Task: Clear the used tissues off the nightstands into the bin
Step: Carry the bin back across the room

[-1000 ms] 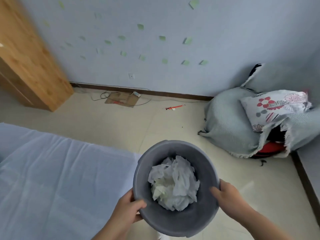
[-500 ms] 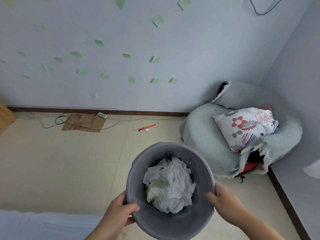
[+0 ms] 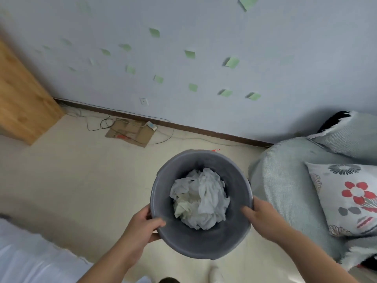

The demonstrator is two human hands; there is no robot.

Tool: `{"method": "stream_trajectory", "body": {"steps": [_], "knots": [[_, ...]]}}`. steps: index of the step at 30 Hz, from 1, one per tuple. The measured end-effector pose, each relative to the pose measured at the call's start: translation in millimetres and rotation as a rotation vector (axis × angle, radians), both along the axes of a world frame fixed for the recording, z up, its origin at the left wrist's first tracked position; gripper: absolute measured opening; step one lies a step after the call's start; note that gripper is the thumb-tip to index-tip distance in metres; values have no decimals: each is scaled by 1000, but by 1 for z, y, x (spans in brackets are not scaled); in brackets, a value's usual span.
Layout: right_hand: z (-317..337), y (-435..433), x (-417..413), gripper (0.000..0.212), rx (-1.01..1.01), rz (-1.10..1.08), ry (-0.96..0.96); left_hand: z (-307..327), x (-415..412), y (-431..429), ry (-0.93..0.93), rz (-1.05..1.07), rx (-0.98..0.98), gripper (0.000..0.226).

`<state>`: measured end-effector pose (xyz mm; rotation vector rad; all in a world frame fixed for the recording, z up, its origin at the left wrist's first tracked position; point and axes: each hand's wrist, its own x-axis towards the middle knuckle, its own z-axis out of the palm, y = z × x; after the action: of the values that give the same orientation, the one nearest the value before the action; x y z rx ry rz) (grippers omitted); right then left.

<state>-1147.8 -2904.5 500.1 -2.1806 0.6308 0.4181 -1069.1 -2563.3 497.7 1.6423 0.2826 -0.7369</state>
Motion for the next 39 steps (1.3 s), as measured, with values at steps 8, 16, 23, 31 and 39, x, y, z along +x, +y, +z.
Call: {"method": "stream_trajectory", "body": {"steps": [8, 16, 23, 31, 39], "knots": [[-4, 78, 220, 14, 6, 288, 25, -17, 122, 83, 16, 295, 25, 41], [-6, 188, 413, 19, -6, 466, 86, -32, 263, 183, 81, 481, -20, 42], [31, 273, 576, 24, 111, 490, -58, 0, 385, 251, 33, 603, -87, 40], [-19, 364, 757, 12, 167, 725, 41, -7, 510, 323, 58, 752, -7, 48], [17, 551, 923, 27, 180, 1089, -15, 4, 578, 429, -12, 1047, 39, 44]]}}
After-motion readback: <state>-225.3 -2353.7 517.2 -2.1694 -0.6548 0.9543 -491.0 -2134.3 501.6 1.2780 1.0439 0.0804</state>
